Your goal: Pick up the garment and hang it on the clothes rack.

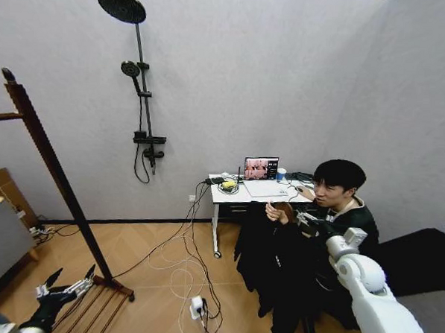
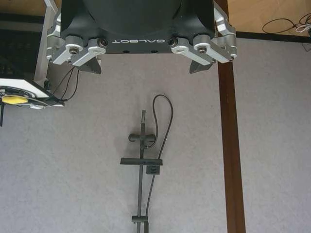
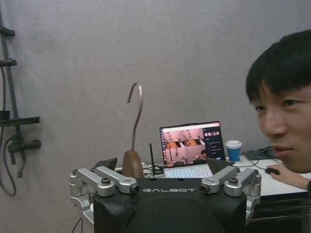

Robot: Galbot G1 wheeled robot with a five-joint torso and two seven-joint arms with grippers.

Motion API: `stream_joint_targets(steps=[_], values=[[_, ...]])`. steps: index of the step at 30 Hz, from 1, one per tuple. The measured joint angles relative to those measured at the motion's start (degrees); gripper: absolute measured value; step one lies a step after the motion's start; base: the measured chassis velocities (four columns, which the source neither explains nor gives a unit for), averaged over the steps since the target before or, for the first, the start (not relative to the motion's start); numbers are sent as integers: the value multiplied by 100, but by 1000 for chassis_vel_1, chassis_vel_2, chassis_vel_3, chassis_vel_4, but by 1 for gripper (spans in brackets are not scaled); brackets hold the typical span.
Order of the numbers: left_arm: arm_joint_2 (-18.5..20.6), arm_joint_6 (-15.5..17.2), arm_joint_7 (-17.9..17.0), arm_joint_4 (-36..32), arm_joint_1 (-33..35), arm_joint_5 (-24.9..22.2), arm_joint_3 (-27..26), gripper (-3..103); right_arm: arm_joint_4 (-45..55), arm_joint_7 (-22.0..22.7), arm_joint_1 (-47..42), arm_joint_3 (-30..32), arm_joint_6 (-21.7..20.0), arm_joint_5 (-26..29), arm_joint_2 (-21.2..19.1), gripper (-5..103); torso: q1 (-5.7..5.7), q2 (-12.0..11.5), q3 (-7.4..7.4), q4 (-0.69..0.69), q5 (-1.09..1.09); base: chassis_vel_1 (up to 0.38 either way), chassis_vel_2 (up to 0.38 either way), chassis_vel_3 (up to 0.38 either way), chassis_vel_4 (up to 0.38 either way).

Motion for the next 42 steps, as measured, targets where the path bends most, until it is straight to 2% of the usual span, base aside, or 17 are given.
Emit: stream_joint_targets(steps=[7,9,11,12,15,16,18,21,22,24,26,27,31,42], values=[[0,0,0,0,0,0,0,100,-265,-254,275,-448,125,-333,9,101,0,0,0,0,-1,0,0,0,0],[0,0,0,0,0,0,0,100,-311,-257,316,-481,137,-367,10,97,0,0,0,0,-1,0,0,0,0],[0,0,0,0,0,0,0,100,-458,-253,474,-609,187,-522,26,88,0,0,0,1,-1,0,0,0,0],[0,0,0,0,0,0,0,100,-458,-253,474,-609,187,-522,26,88,0,0,0,1,-1,0,0,0,0],[0,0,0,0,0,0,0,100,-457,-233,485,-657,220,-600,43,71,0,0,0,0,-1,0,0,0,0],[0,0,0,0,0,0,0,100,-457,-233,485,-657,220,-600,43,71,0,0,0,0,-1,0,0,0,0],[0,0,0,0,0,0,0,100,-418,-222,473,-673,231,-604,48,60,-1,1,0,0,-1,0,0,0,0],[0,0,0,0,0,0,0,100,-398,-203,466,-675,235,-603,57,54,0,1,0,0,-1,0,0,0,0],[0,0,0,0,0,0,0,100,-358,-171,453,-675,236,-591,66,43,-1,1,0,0,-1,0,0,0,0],[0,0,0,0,0,0,0,100,-333,-161,441,-675,235,-584,70,43,-1,1,0,0,-1,0,0,0,0],[0,0,0,0,0,0,0,100,-290,-146,417,-661,229,-570,72,32,0,1,0,0,-1,0,0,0,0],[0,0,0,0,0,0,0,100,-290,-146,417,-661,229,-570,72,32,0,1,0,0,-1,0,0,0,0],[0,0,0,0,0,0,0,100,-213,-120,384,-618,204,-540,51,10,0,1,0,2,-1,0,0,0,0],[0,0,0,0,0,0,0,100,-36,-53,325,-533,164,-462,16,10,0,0,0,0,0,0,0,0,0]])
